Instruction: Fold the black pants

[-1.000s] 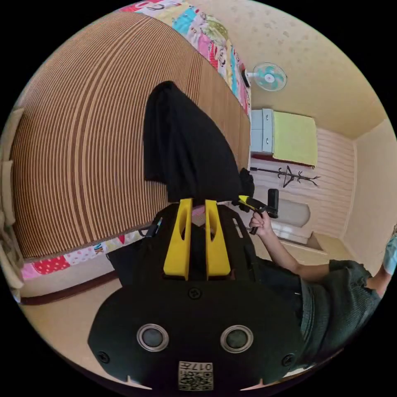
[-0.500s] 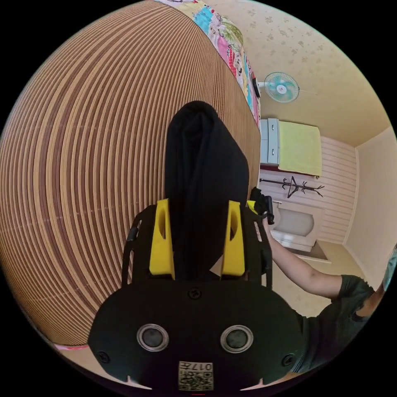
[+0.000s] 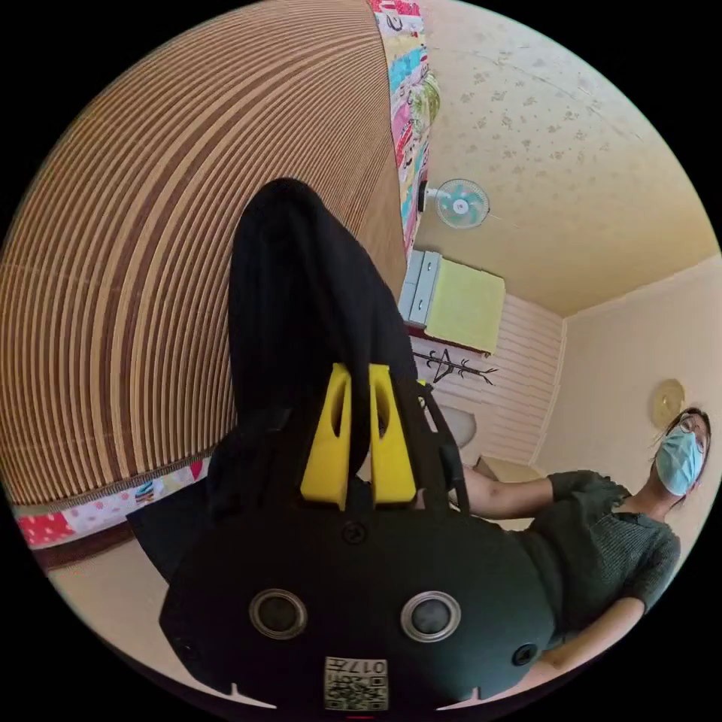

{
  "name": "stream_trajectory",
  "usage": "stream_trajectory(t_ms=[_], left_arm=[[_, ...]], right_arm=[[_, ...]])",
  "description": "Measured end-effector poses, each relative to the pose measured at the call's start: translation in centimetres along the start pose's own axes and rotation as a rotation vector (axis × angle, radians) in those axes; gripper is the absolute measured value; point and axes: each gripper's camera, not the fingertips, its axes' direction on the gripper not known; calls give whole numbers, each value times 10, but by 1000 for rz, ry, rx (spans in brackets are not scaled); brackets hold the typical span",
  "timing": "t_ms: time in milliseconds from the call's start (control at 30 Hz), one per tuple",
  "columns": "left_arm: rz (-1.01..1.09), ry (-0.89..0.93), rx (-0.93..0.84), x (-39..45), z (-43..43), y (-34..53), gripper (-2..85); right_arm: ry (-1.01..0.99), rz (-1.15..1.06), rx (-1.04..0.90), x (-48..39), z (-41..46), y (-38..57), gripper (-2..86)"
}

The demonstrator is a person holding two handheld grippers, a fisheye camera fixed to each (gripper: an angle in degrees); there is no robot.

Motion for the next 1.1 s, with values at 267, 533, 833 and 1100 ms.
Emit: stream_trajectory(t_ms=[267, 533, 833, 1100], left_arm=[[-88, -258, -58, -17, -43, 3, 55], [-107, -231, 22, -59, -2, 40, 89], [-91, -94, 89, -110, 39, 20, 155], [-127, -60, -25, -117, 86, 2, 90]], right_arm=[[457, 41, -204, -2, 14, -25, 23], [909, 110, -140, -12, -40, -29, 72], [736, 99, -354, 46, -36, -55, 200], [490, 155, -326, 62, -21, -25, 113]])
